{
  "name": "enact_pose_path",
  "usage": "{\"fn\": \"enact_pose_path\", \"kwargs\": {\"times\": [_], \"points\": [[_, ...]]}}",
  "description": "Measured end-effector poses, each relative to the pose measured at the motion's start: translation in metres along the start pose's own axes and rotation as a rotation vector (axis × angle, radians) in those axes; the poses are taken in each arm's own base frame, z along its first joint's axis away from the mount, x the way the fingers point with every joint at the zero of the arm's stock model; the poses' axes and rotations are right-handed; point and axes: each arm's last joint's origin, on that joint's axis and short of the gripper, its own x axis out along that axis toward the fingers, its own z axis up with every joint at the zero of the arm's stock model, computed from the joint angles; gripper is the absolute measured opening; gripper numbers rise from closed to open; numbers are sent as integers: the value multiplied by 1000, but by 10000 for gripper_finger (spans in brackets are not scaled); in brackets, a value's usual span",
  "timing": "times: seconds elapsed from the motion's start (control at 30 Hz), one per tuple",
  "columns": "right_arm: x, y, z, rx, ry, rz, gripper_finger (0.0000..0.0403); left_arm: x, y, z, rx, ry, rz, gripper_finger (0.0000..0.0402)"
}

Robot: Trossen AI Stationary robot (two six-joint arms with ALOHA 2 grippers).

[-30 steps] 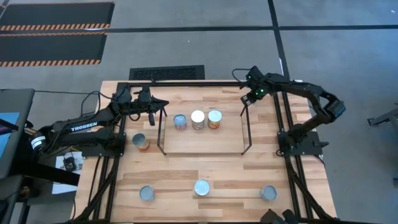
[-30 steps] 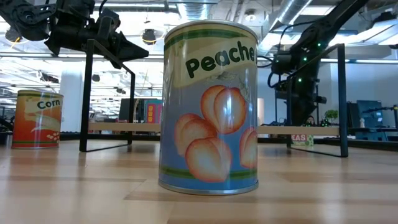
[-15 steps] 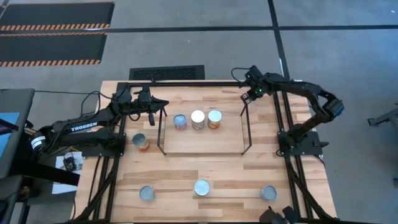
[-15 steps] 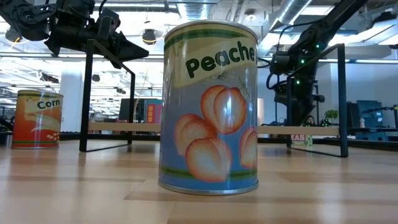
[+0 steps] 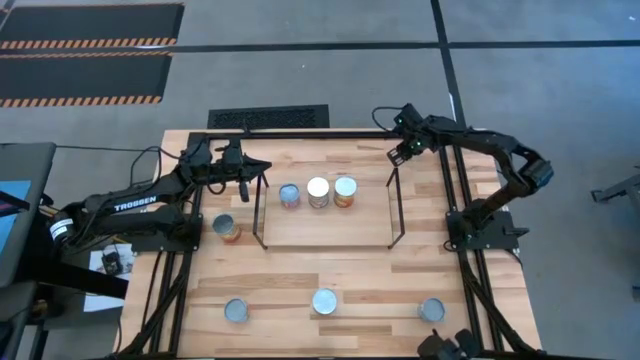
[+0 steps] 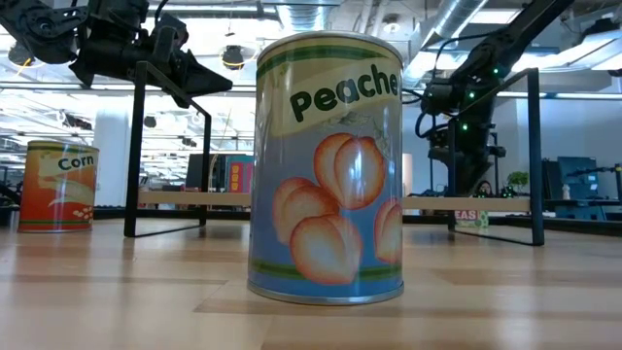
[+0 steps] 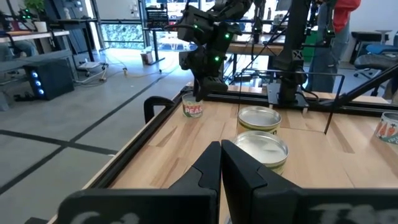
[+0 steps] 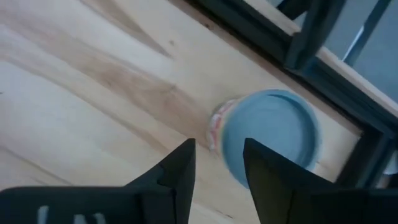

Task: Pick and place cans onto a shelf
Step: Put the canned peas on the shelf

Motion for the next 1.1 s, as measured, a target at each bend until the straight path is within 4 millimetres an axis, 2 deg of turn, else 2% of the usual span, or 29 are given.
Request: {"fn": "enact_pose_path", "kwargs": {"times": [0.33,0.63,0.9,1.0,1.1], "points": [[3,0,-3,-1,-4,-12,123,0,0,0,-1,0,0,0],[4,-1,-3,-5,0,-13,123,0,0,0,-1,0,0,0],[31,3,-4,-25,87,-49,118,0,0,0,-7,-3,-1,0],[33,4,-4,-46,90,-56,99,0,0,0,-7,-4,-1,0],[23,5,-3,-72,71,-70,60,0,0,0,-6,-4,-1,0]]}}
